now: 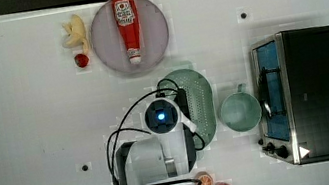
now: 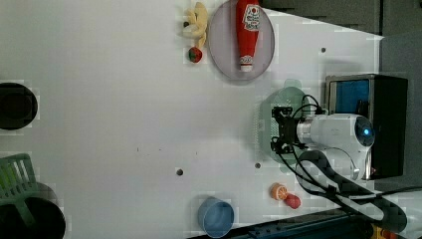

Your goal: Drag strainer right to left.

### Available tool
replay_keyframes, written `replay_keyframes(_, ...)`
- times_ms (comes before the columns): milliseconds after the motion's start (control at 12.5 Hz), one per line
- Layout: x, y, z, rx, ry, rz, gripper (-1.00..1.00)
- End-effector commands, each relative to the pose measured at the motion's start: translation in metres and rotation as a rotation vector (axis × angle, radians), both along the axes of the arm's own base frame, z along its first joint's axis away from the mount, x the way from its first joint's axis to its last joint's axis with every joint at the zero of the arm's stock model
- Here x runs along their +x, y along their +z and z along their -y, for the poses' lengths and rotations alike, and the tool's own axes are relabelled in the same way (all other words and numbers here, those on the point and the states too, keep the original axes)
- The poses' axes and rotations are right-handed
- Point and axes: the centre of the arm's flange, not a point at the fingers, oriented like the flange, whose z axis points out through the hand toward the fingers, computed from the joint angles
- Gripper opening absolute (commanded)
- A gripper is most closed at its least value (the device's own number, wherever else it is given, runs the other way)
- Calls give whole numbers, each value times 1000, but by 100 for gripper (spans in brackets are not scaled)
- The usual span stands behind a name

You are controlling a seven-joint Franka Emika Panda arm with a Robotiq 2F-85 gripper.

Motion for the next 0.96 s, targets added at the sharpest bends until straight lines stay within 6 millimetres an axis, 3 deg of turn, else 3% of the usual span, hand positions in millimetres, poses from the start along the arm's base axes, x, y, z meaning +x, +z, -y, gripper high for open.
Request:
replay_keyframes(80, -2, 3, -48, 4, 3, 4, 100)
replay_keyframes(960, 3, -10, -161, 0, 16, 15, 100)
